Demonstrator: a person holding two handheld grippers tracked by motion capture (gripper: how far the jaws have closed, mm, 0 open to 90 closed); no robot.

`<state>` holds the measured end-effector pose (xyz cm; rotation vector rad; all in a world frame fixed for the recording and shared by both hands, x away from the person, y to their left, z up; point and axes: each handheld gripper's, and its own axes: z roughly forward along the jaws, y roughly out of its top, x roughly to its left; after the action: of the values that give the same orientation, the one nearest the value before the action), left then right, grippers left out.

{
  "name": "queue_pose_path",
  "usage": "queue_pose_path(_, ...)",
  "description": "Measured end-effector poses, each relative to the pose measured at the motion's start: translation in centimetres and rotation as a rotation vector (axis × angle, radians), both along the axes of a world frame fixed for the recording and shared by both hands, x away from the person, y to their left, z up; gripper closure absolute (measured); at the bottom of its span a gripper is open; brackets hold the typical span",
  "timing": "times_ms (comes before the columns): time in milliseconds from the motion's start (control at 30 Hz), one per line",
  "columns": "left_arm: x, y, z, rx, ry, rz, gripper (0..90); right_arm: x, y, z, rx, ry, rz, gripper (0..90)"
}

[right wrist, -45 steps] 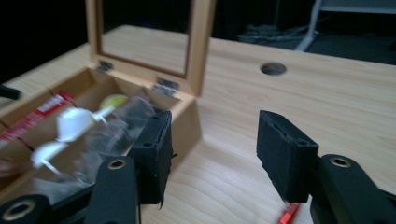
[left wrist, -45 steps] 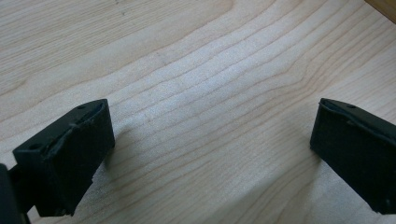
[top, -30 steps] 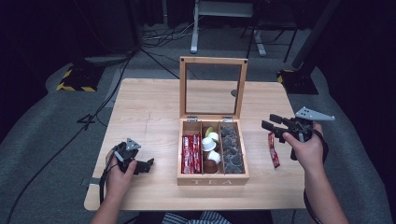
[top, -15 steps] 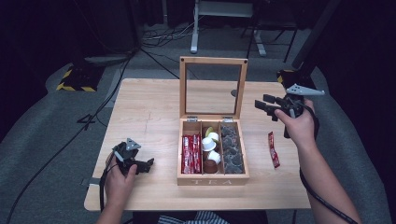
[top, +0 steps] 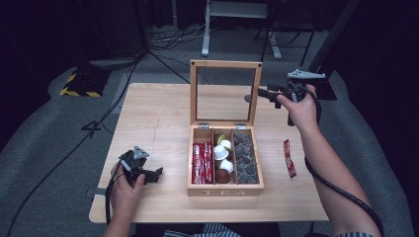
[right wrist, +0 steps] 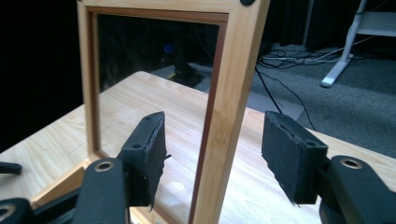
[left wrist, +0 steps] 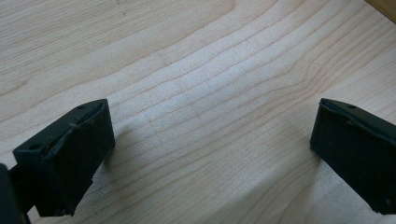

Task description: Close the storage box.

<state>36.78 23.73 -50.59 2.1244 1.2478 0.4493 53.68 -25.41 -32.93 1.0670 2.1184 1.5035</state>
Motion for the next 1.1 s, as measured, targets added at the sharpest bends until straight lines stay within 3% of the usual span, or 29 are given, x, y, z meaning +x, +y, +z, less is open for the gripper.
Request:
queue_pose_path(233,0.0,0.0,0.0,0.000,-0.001,-0.001,0.0,1.6,1.0,-0.4,-0.038,0.014,-0.023,40.6)
queue_pose_path(267,0.0,0.0,0.0,0.000,-0.001,0.000,0.0,2.1,1.4,-0.6,-0.085,0.016,-0.034,40.9)
queue_pose_path(333,0.0,0.0,0.0,0.001,0.000,0.000,0.0,2.3,1.7,-0.6,-0.097,0.018,-0.035,41.1)
queue_pose_path(467,0.0,0.0,0.0,0.000,-0.001,0.000,0.0,3.0,2.4,-0.7,-0.070,0.041,-0.025,41.8)
queue_pose_path(600,0.0,0.0,0.0,0.000,0.000,-0.001,0.0,3.5,3.0,-0.7,-0.079,0.054,-0.018,44.6)
queue_pose_path(733,0.0,0.0,0.0,0.000,0.000,-0.001,0.0,3.4,3.7,-0.4,-0.075,0.038,-0.023,45.7)
queue_pose_path(900,0.0,0.0,0.0,0.001,-0.001,0.000,0.0,3.4,4.0,-0.2,-0.106,0.027,-0.040,50.3)
queue_pose_path(1100,0.0,0.0,0.0,0.001,-0.001,-0.001,0.0,3.8,3.8,-0.4,-0.074,0.046,-0.043,48.8)
